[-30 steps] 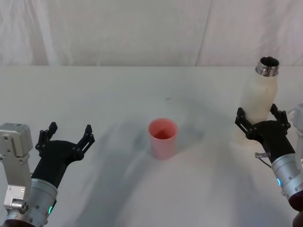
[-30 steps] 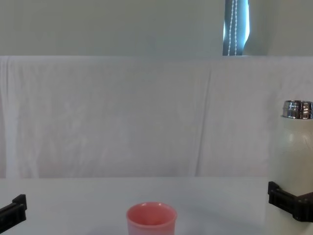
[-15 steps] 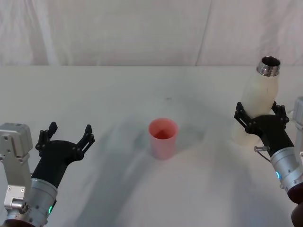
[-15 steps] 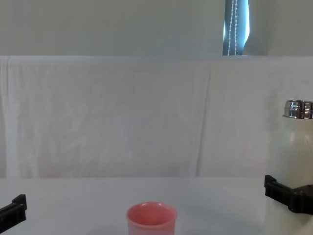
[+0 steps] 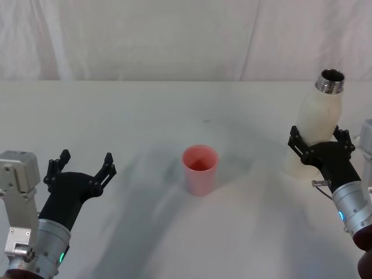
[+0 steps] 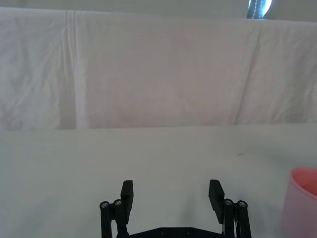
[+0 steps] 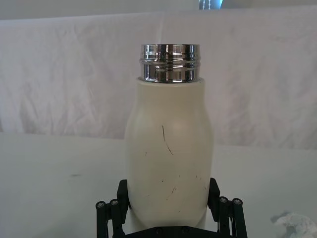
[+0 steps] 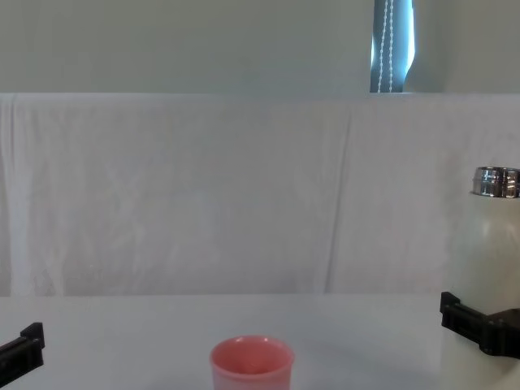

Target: Grasp the thermos with one hand and pour water into the cup lid.

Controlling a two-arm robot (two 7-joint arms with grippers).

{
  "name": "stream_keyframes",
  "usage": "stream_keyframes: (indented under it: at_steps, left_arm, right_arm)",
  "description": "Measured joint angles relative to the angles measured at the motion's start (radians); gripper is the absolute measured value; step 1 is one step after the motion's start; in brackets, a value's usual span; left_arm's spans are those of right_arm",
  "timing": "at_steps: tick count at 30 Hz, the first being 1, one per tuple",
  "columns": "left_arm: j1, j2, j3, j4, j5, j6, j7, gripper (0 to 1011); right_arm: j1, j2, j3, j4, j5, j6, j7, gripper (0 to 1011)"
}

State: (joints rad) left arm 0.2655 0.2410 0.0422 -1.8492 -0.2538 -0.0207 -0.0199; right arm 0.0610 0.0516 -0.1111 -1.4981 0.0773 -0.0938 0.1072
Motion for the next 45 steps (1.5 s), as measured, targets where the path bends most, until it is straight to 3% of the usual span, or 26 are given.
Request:
stream_keyframes:
  at_steps: [18, 30, 45]
  left_arm:
    - [0.000, 0.000, 0.000, 0.000, 0.000, 0.000, 0.000, 1001]
    - [0.000, 0.000, 0.000, 0.000, 0.000, 0.000, 0.000, 1001]
    - [0.000, 0.000, 0.000, 0.000, 0.000, 0.000, 0.000, 1001]
  right_arm:
    - [0.013, 0.025, -0.006, -0.039, 0.000, 0.029, 0.018, 959]
    - [0.037, 0.078, -0.029, -0.087, -0.071, 0.041, 0.023, 959]
    - [0.047, 0.142, -0.097, -0.142, -0.287, 0.037, -0.008, 959]
